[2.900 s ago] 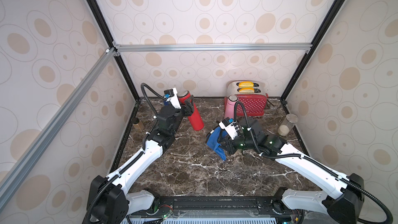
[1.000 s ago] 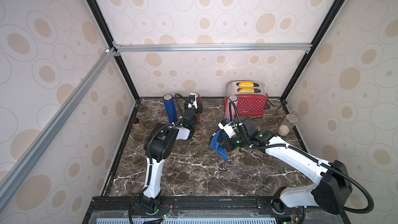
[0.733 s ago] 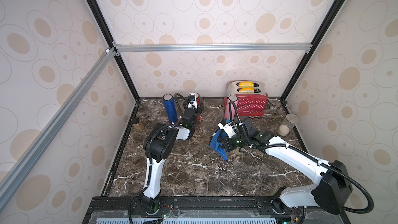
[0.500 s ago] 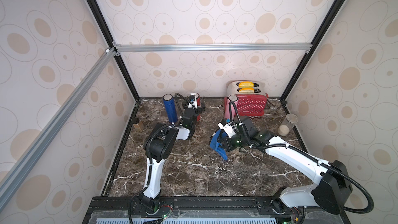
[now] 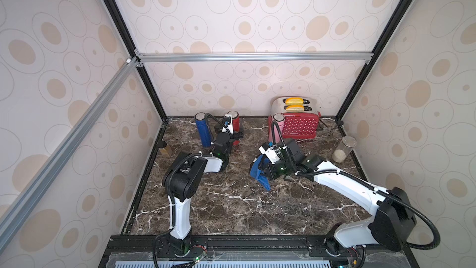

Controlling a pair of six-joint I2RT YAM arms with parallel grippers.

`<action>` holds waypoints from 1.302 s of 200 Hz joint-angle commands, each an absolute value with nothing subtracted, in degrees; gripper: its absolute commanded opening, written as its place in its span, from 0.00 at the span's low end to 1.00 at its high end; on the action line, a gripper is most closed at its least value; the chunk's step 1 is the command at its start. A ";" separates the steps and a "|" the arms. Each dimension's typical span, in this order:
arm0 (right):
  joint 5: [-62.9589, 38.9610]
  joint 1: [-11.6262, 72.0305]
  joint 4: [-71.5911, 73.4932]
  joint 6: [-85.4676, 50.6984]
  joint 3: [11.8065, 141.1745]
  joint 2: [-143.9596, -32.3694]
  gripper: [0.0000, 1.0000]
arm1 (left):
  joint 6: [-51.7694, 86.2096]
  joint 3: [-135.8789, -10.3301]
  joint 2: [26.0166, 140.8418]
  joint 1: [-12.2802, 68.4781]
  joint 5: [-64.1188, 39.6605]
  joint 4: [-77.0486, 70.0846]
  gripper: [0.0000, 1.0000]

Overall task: Wipe the surface of the thermos
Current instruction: Place the cleaning item at the center of the board.

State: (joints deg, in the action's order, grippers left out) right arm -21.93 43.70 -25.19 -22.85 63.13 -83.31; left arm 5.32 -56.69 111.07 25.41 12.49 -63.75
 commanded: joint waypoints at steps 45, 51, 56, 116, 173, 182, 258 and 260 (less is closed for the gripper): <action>-11.69 49.62 -41.67 -15.19 83.51 -103.15 0.02 | 11.04 -45.01 89.91 25.79 11.82 -38.62 0.99; -10.98 50.12 -42.42 -14.97 84.67 -104.72 0.02 | 11.03 -44.23 87.47 25.87 12.64 -35.22 0.99; -10.66 50.57 -42.89 -14.76 85.61 -105.95 0.03 | 11.02 -43.73 85.13 25.93 13.33 -32.27 0.99; -3.82 56.67 -51.21 -13.36 96.98 -120.34 0.13 | 12.80 -40.30 64.23 26.01 20.30 -6.56 0.99; -2.72 57.80 -51.26 -14.46 97.17 -121.80 0.22 | 14.94 -39.82 61.60 25.97 22.15 0.23 0.99; -2.77 57.92 -51.31 -14.55 97.03 -121.51 0.26 | 15.30 -39.93 61.86 25.95 22.07 0.68 0.99; -3.45 57.87 -48.78 -16.06 89.78 -110.86 1.00 | 14.79 -41.21 62.86 25.97 19.58 2.19 0.99; -3.54 57.86 -48.56 -16.12 89.44 -110.38 1.00 | 14.77 -41.26 62.85 25.98 19.31 2.26 0.99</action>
State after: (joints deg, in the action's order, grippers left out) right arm -3.05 57.74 -48.88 -15.14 91.81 -116.71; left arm 14.39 -39.66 62.52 25.78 20.64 0.47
